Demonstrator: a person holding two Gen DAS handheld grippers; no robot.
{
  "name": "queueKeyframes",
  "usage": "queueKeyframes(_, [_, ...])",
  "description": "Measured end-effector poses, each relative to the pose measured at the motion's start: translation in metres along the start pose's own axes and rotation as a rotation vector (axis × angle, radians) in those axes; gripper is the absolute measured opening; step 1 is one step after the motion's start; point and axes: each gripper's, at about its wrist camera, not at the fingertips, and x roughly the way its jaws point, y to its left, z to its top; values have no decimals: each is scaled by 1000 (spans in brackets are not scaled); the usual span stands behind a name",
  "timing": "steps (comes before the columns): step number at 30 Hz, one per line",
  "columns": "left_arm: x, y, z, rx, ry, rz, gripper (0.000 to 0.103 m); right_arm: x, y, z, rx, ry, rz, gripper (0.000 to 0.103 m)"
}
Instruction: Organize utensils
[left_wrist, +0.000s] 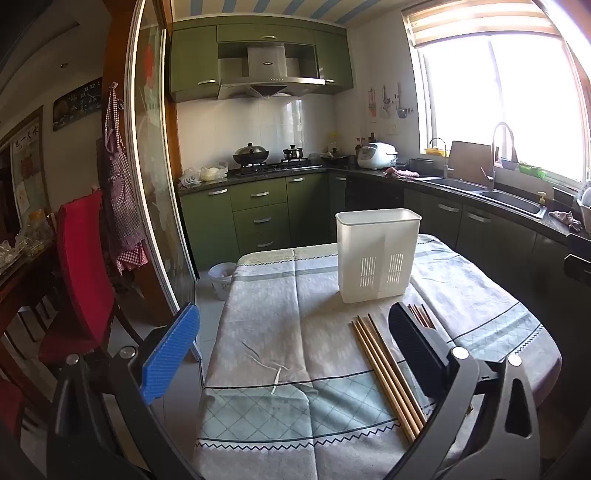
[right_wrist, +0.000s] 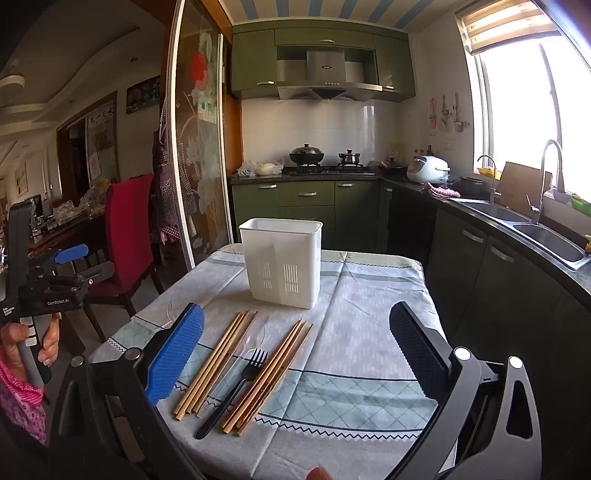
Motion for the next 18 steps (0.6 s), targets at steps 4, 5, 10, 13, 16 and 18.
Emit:
queueKeyframes(4, [2,-2,0,4,-1,-3,97,1,0,0,0,1,1,99])
queueKeyframes(5, [3,-3,0,4,-1,-3,97,2,0,0,0,2,1,99])
queueKeyframes(10, [1,2,-3,-18,-1,-15,97,6,2,-4,-3,11,0,99])
queueKeyframes(13, [3,3,-5,-19,-1,-16,97,7,0,-5,3,14,3,99])
queueKeyframes(16, [4,4,-6,-22,-1,-15,97,8,2,-1,-4,20,-1,99])
queueKeyframes(18, [4,4,-6,-23,-3,-16,97,8,2,1,-6,21,-2,99])
